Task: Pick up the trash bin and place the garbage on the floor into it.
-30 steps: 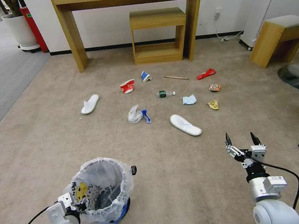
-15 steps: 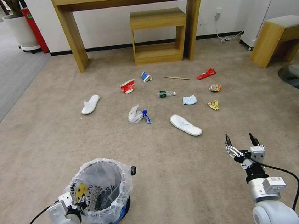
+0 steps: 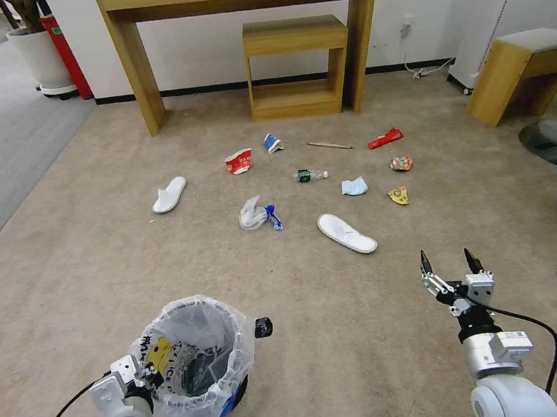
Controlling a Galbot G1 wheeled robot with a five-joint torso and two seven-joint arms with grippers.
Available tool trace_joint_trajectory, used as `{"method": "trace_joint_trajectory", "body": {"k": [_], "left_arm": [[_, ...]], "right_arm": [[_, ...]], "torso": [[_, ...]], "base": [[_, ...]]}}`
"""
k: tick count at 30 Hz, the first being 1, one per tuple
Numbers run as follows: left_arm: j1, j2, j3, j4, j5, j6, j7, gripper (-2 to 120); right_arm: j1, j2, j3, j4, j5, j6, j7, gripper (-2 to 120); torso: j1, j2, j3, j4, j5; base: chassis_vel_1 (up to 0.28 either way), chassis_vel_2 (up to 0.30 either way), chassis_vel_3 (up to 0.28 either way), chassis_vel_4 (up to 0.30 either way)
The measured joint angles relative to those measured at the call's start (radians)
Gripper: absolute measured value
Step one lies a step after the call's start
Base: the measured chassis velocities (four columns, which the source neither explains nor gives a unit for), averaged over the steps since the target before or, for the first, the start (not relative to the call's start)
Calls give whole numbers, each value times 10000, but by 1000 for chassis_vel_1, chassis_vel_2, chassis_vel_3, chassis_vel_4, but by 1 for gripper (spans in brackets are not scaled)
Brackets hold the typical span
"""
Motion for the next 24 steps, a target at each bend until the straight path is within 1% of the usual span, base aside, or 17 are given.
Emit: {"method": "trace_joint_trajectory", "body": {"k": [6, 9, 11, 16, 24], "left_arm": [[-58, -32, 19, 116, 95, -2, 50, 9], [-82, -59, 19, 125, 216, -7, 136, 9], [-103, -98, 16, 127, 537, -72, 291, 9], [-83, -155, -7, 131, 788, -187, 472, 9], [-23, -153, -75, 102, 699, -215, 531, 9]], "right_arm": [[-3, 9, 5, -47, -25, 32, -9, 84], [-6, 0, 10, -49, -23, 33, -10, 83], [-8, -22, 17, -48, -18, 33, -10, 83], [-59, -39, 35, -34, -17, 32, -8, 83], [-135, -35, 35, 41, -42, 34, -6, 83]], "torso": [[-2, 1, -1, 2, 2], [0, 0, 1, 2, -3], [1, -2, 2, 1, -9], [1, -4, 3, 0, -13], [2, -4, 3, -3, -14]], "base": [[0, 0, 0, 0], [0, 0, 0, 0], [0, 0, 0, 0], [0, 0, 0, 0], [0, 0, 0, 0]]}}
